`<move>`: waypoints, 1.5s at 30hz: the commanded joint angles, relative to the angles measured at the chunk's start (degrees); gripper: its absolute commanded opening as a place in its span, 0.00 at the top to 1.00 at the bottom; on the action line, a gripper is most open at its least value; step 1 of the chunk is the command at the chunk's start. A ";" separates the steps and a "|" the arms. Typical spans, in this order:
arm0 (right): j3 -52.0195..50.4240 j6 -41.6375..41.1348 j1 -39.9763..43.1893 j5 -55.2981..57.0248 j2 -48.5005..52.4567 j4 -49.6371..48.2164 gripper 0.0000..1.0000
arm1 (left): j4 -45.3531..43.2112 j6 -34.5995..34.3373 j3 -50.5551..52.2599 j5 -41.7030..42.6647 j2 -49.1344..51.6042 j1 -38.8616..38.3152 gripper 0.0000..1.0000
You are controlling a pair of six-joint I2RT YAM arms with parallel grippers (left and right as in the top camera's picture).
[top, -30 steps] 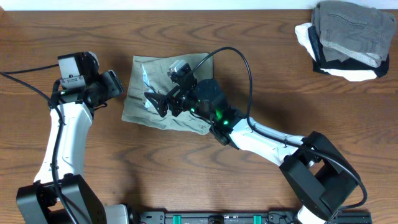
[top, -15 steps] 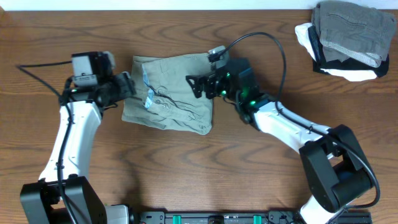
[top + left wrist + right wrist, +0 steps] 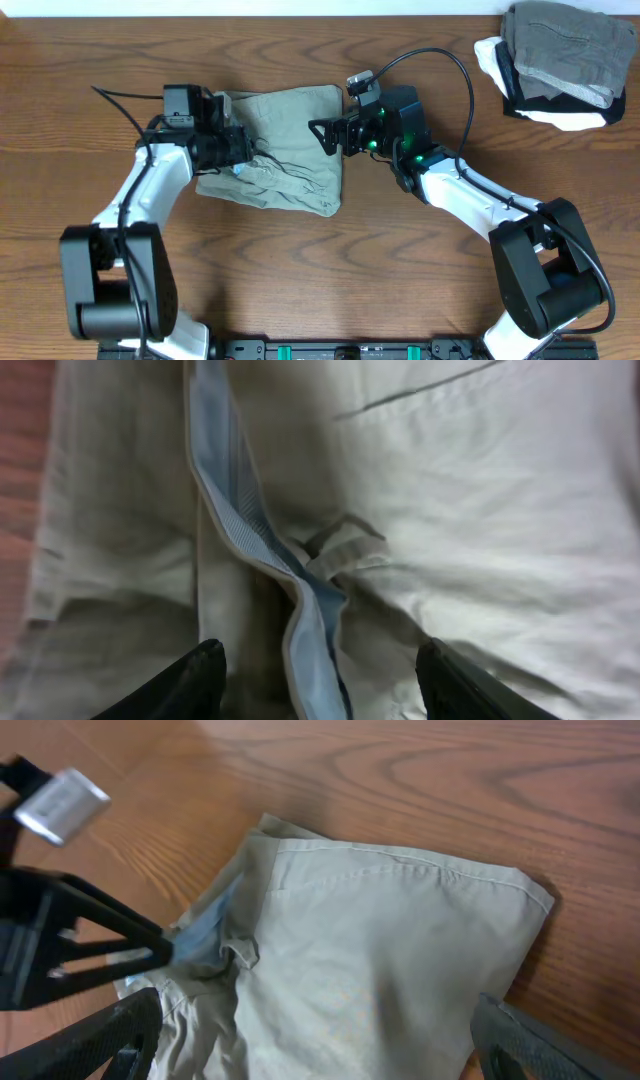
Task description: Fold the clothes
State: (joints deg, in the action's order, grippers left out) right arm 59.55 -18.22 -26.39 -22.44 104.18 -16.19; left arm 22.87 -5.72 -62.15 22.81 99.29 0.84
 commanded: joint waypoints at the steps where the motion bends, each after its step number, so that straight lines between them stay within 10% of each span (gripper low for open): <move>1: 0.44 0.72 0.20 -0.94 -1.55 0.17 0.04 | -0.04 1.18 0.20 1.18 1.22 -0.02 0.37; 12: 0.44 1.07 2.01 -0.96 -1.55 0.66 0.01 | 0.17 0.70 0.20 2.58 2.19 -0.94 0.70; 28: 0.44 1.07 7.32 -6.54 -1.55 2.71 0.01 | 0.17 0.76 0.20 0.15 3.43 -5.16 0.71; 32: 0.44 1.09 7.48 -6.54 -1.55 3.34 0.01 | 0.15 0.74 0.22 0.04 3.43 -5.16 0.94; 45: 0.44 1.09 8.85 -6.51 -1.55 5.29 0.01 | 2.40 0.11 -5.51 -1.57 -2.56 -5.16 0.94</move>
State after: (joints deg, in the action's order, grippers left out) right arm 59.55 -17.78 -18.33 -28.53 104.18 -11.29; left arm 24.75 -5.74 -63.70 23.11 100.57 -4.19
